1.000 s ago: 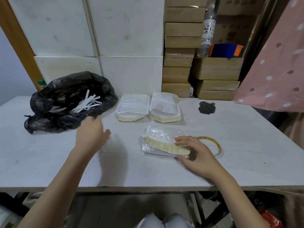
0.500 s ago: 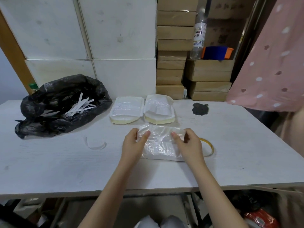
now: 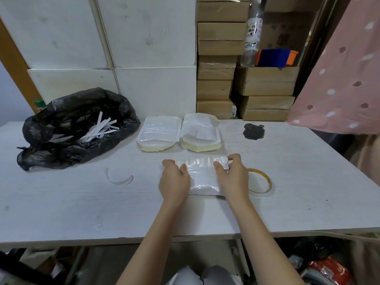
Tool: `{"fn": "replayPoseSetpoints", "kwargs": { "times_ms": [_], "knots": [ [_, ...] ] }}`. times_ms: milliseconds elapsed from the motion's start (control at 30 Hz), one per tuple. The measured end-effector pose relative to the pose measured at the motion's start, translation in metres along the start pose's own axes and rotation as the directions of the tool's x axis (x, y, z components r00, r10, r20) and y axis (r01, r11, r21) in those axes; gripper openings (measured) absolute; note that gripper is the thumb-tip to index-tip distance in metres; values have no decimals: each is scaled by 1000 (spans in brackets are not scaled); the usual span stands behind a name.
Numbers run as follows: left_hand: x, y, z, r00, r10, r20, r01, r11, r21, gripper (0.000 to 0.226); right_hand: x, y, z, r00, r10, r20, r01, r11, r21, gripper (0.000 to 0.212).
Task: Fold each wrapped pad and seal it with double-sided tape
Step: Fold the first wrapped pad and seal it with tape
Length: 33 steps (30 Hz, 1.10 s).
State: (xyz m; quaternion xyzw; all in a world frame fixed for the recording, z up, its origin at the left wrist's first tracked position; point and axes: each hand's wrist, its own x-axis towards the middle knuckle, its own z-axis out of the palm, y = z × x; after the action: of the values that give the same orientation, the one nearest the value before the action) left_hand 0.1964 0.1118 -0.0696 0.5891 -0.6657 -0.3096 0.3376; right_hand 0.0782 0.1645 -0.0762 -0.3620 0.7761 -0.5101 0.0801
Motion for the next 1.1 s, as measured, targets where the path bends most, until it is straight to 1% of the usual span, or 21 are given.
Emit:
{"fn": "replayPoseSetpoints", "kwargs": {
  "times_ms": [67,133,200,233,267,300,333,367,400,433,467,500,567,633,733,800,867,933,1000,1033,1100],
  "knots": [
    [-2,1,-1,1000,16,-9,-16,999,51,32,0,-2,-1,1000,24,6,-24,998,-56,34],
    [-2,1,-3,1000,27,-6,-26,986,168,30,-2,-6,-4,1000,18,-5,-19,977,-211,32],
    [0,3,-5,997,79,-4,-73,930,360,28,-3,-10,-6,999,-42,-3,36,889,-456,25],
    [2,3,-6,986,164,-14,-141,886,441,25,-3,-11,-6,996,-84,14,77,823,-563,20],
    [5,3,-7,956,294,-12,-251,834,491,22,-3,-12,-6,990,-138,35,130,774,-619,18],
    [8,2,-4,899,439,6,-380,770,513,23,-1,-11,-6,975,-214,63,206,755,-623,20],
    [11,1,-1,829,558,41,-499,703,507,28,0,-10,-6,949,-295,113,304,757,-578,26],
    [13,-1,1,760,645,84,-600,645,474,30,0,-11,-7,914,-362,184,404,766,-501,35],
    [13,-1,1,717,682,144,-669,616,417,37,0,-14,-8,873,-406,271,487,762,-427,49],
    [11,0,0,707,671,222,-700,619,357,49,-1,-15,-9,831,-423,362,546,747,-379,59],
    [9,1,-1,709,642,293,-705,633,318,60,-3,-16,-10,798,-406,445,573,739,-354,61],
    [9,-2,1,716,589,376,-694,660,288,64,-4,-14,-10,776,-364,514,576,742,-344,57],
    [10,-11,5,717,530,453,-679,679,279,57,-7,-10,-11,755,-265,600,540,771,-338,53],
    [10,-14,7,728,503,466,-661,695,283,54,-11,-8,-13,760,-206,617,486,810,-327,53],
    [7,-9,5,740,499,450,-653,692,307,65,-15,-11,-17,781,-145,608,412,851,-326,50],
    [6,-7,4,747,481,459,-644,695,321,63,-14,-15,-18,783,-124,609,406,844,-350,49],
    [7,-7,1,762,449,467,-621,710,332,54,-13,-17,-18,784,-116,610,414,830,-374,51],
    [9,-7,-4,775,433,460,-609,706,361,56,-12,-16,-16,778,-123,615,445,800,-403,55],
    [11,-8,-8,772,413,483,-613,685,394,59,-11,-13,-16,773,-147,617,484,766,-423,60],
    [12,-10,-10,775,386,500,-600,696,394,58,-9,-11,-17,771,-143,621,486,763,-427,61],
    [12,-12,-12,787,330,521,-553,751,360,56,-8,-10,-21,762,-96,640,456,781,-426,62]
  ]
}}
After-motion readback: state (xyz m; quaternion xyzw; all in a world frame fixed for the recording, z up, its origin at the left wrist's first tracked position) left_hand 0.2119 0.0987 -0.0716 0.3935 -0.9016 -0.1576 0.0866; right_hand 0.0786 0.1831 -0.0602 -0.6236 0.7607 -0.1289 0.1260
